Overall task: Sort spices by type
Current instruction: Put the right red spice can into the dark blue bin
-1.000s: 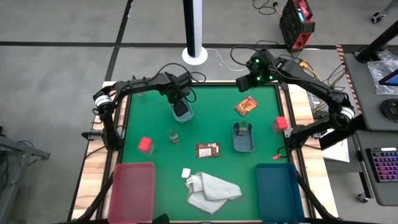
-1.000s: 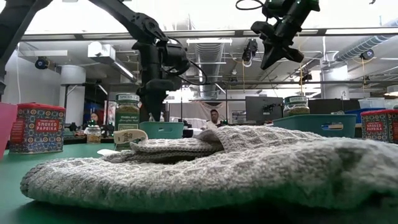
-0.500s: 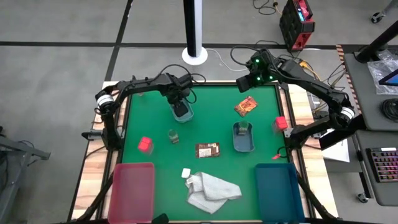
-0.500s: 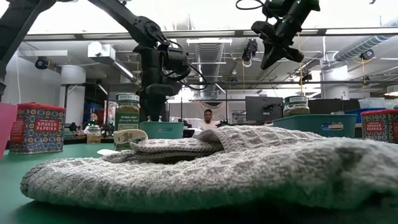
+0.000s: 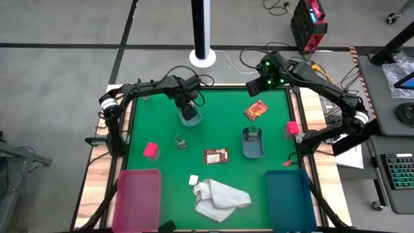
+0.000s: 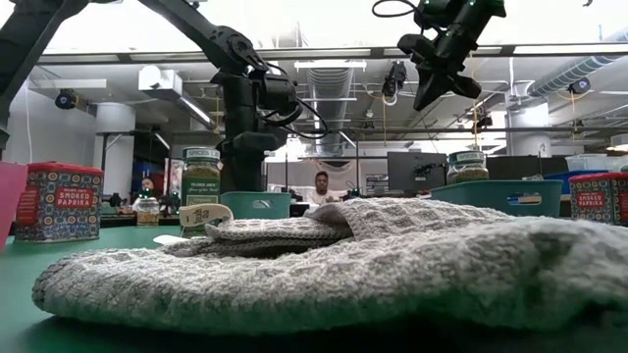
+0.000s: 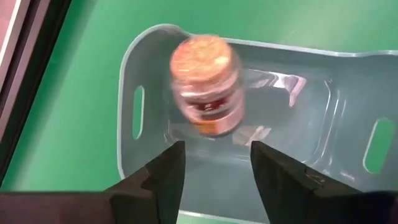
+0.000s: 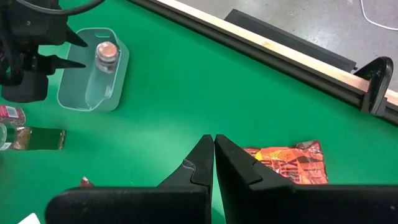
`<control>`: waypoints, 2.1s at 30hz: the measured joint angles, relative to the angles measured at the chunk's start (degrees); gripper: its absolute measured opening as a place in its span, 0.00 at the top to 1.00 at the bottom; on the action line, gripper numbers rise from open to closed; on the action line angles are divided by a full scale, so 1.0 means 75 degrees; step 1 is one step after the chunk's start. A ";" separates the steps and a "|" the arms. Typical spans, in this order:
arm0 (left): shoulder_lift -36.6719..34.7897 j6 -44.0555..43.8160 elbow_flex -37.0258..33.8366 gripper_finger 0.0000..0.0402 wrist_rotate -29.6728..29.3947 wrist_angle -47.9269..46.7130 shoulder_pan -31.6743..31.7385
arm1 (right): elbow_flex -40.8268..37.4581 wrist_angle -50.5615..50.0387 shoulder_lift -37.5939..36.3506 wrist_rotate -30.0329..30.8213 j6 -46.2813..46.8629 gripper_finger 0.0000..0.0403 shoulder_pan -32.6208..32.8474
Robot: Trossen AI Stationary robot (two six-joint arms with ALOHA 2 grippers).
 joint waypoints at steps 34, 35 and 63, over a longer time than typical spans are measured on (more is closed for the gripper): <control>-0.2336 0.0833 0.1197 0.66 0.2189 -0.1306 -0.0011 | 0.0000 -0.0580 -0.0087 0.0000 0.0326 0.98 0.0000; -0.2491 0.0751 0.1194 0.67 0.2192 -0.1186 -0.0008 | 0.0000 -0.0746 -0.0087 0.0000 0.0476 0.98 0.0000; -0.5142 0.0580 0.1179 0.69 0.1240 -0.0453 -0.0083 | -0.0445 -0.5059 -0.1579 -0.0625 0.4054 0.51 0.1070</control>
